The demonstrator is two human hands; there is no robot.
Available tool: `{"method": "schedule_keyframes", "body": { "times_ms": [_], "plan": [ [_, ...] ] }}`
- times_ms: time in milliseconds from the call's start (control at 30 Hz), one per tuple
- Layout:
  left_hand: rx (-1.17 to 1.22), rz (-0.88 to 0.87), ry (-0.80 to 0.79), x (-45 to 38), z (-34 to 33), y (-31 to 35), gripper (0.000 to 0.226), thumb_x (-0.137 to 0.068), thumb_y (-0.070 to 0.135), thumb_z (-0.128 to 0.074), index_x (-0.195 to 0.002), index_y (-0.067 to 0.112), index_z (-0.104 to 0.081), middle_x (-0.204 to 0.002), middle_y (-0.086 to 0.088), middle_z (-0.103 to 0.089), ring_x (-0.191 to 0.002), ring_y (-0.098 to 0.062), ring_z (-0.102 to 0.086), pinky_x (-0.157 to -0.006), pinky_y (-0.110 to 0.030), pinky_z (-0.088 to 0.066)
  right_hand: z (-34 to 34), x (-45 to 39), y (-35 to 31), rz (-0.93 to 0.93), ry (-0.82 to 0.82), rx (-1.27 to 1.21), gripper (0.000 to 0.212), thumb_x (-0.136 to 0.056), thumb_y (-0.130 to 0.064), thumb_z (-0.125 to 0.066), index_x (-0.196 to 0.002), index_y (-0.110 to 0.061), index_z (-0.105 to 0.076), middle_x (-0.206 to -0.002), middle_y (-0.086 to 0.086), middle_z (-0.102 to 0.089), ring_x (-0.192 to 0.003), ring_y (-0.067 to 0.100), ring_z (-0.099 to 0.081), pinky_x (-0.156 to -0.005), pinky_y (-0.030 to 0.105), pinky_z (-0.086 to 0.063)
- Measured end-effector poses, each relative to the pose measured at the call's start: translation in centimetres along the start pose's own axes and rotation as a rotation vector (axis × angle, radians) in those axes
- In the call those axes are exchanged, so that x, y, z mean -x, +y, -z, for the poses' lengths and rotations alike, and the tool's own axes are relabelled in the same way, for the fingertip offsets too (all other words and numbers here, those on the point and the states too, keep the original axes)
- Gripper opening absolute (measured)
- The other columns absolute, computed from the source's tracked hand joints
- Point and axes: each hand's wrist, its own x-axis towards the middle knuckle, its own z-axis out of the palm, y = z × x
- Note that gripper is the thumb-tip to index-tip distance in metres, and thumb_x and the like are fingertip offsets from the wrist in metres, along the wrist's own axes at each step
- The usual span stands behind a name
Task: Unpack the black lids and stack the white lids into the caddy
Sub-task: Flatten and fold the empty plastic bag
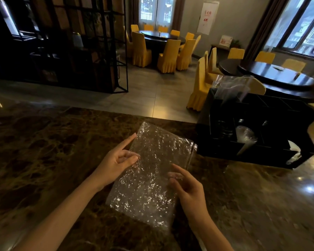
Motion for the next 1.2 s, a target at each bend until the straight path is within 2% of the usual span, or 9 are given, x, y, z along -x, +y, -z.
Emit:
{"method": "schedule_keyframes", "body": {
  "times_ms": [167, 300, 433, 600, 700, 800, 967, 1100, 1200],
  "plan": [
    [-0.122, 0.087, -0.161, 1.0, 1.3, 0.2, 0.077, -0.079, 0.021, -0.084, -0.134, 0.061, -0.048, -0.115, 0.015, -0.069, -0.106, -0.002, -0.067, -0.081, -0.011, -0.053, 0.8, -0.5, -0.9, 0.015, 0.014, 0.052, 0.044, -0.094, -0.005, -0.072, -0.133, -0.023, -0.067, -0.111, -0.001, -0.079, -0.101, 0.019, -0.076, -0.091, 0.05, -0.062],
    [-0.178, 0.097, -0.126, 1.4, 1.6, 0.4, 0.076, -0.079, 0.018, -0.085, -0.131, 0.06, -0.05, -0.119, 0.017, -0.063, -0.108, 0.01, -0.059, -0.079, -0.006, -0.049, 1.5, -0.8, -1.6, 0.008, -0.067, 0.101, 0.062, -0.084, -0.01, -0.081, -0.136, -0.036, -0.061, -0.115, 0.001, -0.077, -0.106, 0.02, -0.075, -0.092, 0.043, -0.063],
    [-0.188, 0.065, -0.111, 1.3, 1.7, 0.5, 0.077, -0.079, 0.015, -0.085, -0.134, 0.055, -0.05, -0.114, 0.01, -0.07, -0.113, 0.002, -0.063, -0.091, -0.016, -0.052, 2.1, -1.1, -2.2, 0.073, -0.108, 0.226, 0.074, -0.082, -0.004, -0.084, -0.142, -0.035, -0.056, -0.113, -0.008, -0.076, -0.099, 0.016, -0.075, -0.094, 0.034, -0.061],
    [-0.182, 0.005, -0.092, 1.0, 1.9, 1.1, 0.076, -0.079, 0.006, -0.082, -0.136, 0.047, -0.052, -0.105, 0.008, -0.072, -0.103, -0.01, -0.07, -0.09, -0.022, -0.056, 3.2, -1.4, -3.1, 0.123, -0.081, 0.281, 0.069, -0.082, -0.005, -0.084, -0.142, -0.03, -0.059, -0.101, -0.014, -0.076, -0.091, 0.012, -0.075, -0.088, 0.028, -0.062],
    [-0.211, -0.036, -0.062, 0.9, 2.3, 1.4, 0.07, -0.08, 0.008, -0.082, -0.129, 0.05, -0.056, -0.104, 0.011, -0.073, -0.099, -0.008, -0.07, -0.088, -0.017, -0.055, 3.9, -1.3, -3.4, 0.152, -0.075, 0.319, 0.064, -0.082, -0.01, -0.084, -0.138, -0.032, -0.062, -0.099, -0.013, -0.076, -0.091, 0.012, -0.075, -0.085, 0.028, -0.062],
    [-0.249, -0.075, -0.043, 1.0, 2.2, 1.7, 0.066, -0.082, 0.011, -0.081, -0.127, 0.053, -0.058, -0.103, 0.012, -0.073, -0.1, -0.007, -0.07, -0.09, -0.02, -0.056, 4.2, -1.2, -3.8, 0.206, -0.065, 0.391, 0.054, -0.081, -0.016, -0.085, -0.129, -0.033, -0.069, -0.102, -0.015, -0.076, -0.095, 0.008, -0.075, -0.086, 0.031, -0.063],
    [-0.339, -0.058, -0.112, 1.1, 1.1, 1.9, 0.073, -0.079, 0.017, -0.083, -0.132, 0.057, -0.052, -0.108, 0.021, -0.069, -0.107, 0.002, -0.065, -0.097, -0.023, -0.051, 4.0, -1.6, -4.0, 0.218, -0.025, 0.39, 0.045, -0.083, -0.014, -0.083, -0.126, -0.02, -0.073, -0.101, -0.007, -0.079, -0.096, 0.005, -0.075, -0.088, 0.037, -0.063],
    [-0.404, -0.066, -0.005, 1.1, 0.5, 2.0, 0.062, -0.081, 0.017, -0.082, -0.129, 0.049, -0.059, -0.095, 0.021, -0.07, -0.097, 0.006, -0.065, -0.091, -0.017, -0.05, 3.9, -1.9, -4.2, 0.263, 0.018, 0.442, 0.042, -0.081, -0.012, -0.085, -0.121, -0.015, -0.075, -0.095, -0.008, -0.078, -0.092, 0.001, -0.074, -0.086, 0.029, -0.062],
    [-0.473, -0.122, 0.08, 1.2, 0.8, 2.5, 0.05, -0.082, 0.016, -0.081, -0.123, 0.04, -0.066, -0.09, 0.017, -0.07, -0.095, 0.005, -0.063, -0.086, -0.014, -0.048, 4.1, -1.9, -4.5, 0.348, 0.056, 0.56, 0.036, -0.08, -0.015, -0.086, -0.114, -0.021, -0.077, -0.091, -0.011, -0.072, -0.092, 0.003, -0.069, -0.078, 0.022, -0.059]
  ]
}}
